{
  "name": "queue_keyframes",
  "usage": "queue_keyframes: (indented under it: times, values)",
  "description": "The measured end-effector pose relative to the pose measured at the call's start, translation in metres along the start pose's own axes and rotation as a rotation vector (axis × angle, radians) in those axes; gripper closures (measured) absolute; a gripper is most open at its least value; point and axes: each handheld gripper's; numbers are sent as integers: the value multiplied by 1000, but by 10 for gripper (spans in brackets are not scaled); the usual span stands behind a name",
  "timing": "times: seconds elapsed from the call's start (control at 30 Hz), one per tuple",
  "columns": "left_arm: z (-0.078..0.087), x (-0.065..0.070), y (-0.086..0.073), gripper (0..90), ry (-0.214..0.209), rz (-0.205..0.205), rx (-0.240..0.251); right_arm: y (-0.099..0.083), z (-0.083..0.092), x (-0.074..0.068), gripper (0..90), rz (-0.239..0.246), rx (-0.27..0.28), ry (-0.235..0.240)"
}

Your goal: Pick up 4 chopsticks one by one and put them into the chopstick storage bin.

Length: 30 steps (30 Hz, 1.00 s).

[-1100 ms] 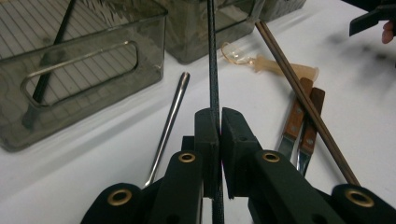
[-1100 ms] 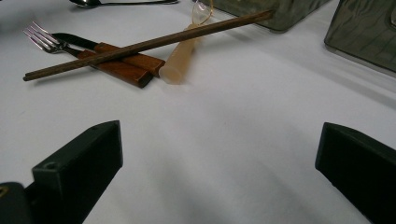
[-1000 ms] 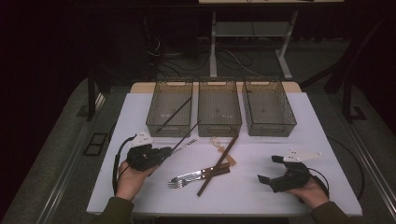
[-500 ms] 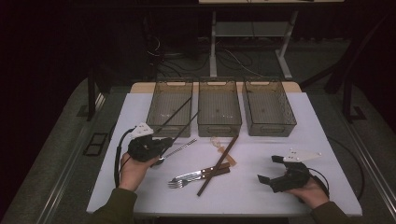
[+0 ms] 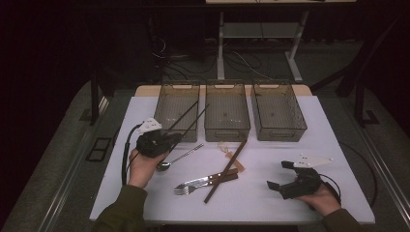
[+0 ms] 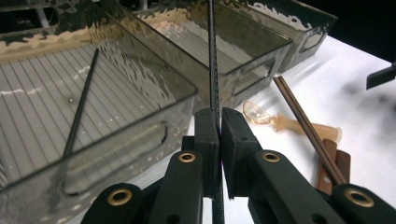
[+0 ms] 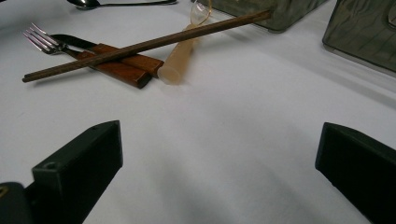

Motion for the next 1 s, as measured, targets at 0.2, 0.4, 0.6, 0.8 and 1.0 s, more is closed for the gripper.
queue_keyframes:
  times: [0.2, 0.4, 0.6, 0.8, 1.0]
  values:
    - [-6, -8, 7, 853, 9, 7, 17, 0, 0, 1, 7, 0, 4, 0]
    - [-13, -17, 16, 853, 17, 3, 19, 0, 1, 0, 7, -3, 2, 1]
    - [-18, -27, 28, 853, 33, 10, 28, 0, 1, 0, 7, -4, 6, 1]
    - [-24, -38, 39, 853, 47, -1, 24, 0, 1, 1, 7, -5, 7, 0]
    - [-35, -52, 49, 853, 73, -7, 15, 0, 1, 0, 7, -5, 6, 3]
Point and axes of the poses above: each handheld gripper's, and its own axes: z roughly backward along the jaws, y roughly out of its top, x roughly to its right, and after that the axes turned 13 degrees about -z, right-handed
